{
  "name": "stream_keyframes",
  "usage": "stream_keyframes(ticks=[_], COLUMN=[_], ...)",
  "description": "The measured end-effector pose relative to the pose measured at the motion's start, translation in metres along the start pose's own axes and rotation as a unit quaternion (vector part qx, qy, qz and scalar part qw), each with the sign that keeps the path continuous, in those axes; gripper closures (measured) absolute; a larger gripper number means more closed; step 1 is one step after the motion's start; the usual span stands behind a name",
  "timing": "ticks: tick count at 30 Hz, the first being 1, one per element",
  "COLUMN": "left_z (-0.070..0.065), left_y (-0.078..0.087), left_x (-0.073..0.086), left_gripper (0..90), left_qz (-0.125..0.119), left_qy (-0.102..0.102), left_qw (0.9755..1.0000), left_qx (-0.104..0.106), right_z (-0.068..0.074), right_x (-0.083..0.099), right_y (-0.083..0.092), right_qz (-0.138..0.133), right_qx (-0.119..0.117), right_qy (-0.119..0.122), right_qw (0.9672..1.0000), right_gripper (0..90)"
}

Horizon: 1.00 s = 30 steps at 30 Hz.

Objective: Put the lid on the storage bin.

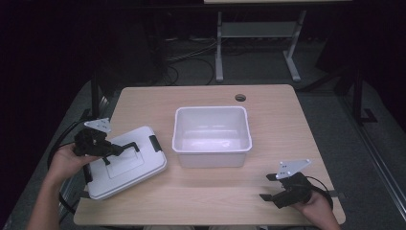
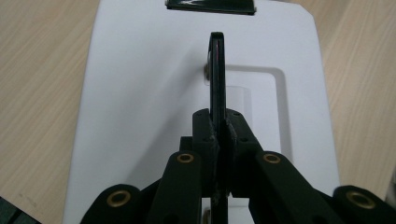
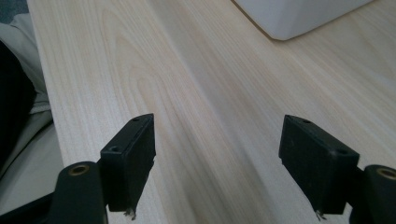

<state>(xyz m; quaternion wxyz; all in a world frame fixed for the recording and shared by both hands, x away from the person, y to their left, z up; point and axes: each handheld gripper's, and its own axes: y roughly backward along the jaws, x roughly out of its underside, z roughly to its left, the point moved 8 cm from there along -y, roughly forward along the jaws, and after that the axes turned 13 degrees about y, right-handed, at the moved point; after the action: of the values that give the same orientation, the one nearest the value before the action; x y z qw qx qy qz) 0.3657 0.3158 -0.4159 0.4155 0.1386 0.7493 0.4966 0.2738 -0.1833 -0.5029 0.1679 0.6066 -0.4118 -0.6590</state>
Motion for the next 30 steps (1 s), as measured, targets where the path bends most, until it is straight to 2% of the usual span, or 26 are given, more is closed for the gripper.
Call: stream_keyframes(ticks=[8, 15, 18, 21, 30], left_z=[-0.005, -0.009, -0.011, -0.011, -0.015], left_y=[0.016, 0.025, 0.028, 0.032, 0.046], left_x=[-0.002, -0.007, -0.008, -0.009, -0.012], left_gripper=[84.2, 84.2, 84.2, 84.2, 84.2], left_qz=[0.001, -0.014, -0.012, -0.01, -0.026], left_qy=[-0.007, -0.016, -0.02, -0.022, -0.023], left_qw=[1.0, 0.9997, 0.9997, 0.9997, 0.9993], left_qx=[0.001, 0.01, 0.011, 0.008, 0.011], right_z=[0.001, 0.002, 0.003, 0.004, 0.005], right_x=[-0.002, -0.002, -0.002, -0.002, -0.002], right_y=[-0.005, -0.005, -0.006, -0.008, -0.008], right_qz=[0.003, 0.002, 0.003, 0.006, 0.005], right_qx=[0.002, 0.002, 0.001, 0.0, 0.003], right_qy=[0.0, -0.001, 0.0, -0.003, -0.001], right_qw=[1.0, 1.0, 1.0, 1.0, 1.0], right_gripper=[23.4, 22.9, 22.8, 22.8, 22.7])
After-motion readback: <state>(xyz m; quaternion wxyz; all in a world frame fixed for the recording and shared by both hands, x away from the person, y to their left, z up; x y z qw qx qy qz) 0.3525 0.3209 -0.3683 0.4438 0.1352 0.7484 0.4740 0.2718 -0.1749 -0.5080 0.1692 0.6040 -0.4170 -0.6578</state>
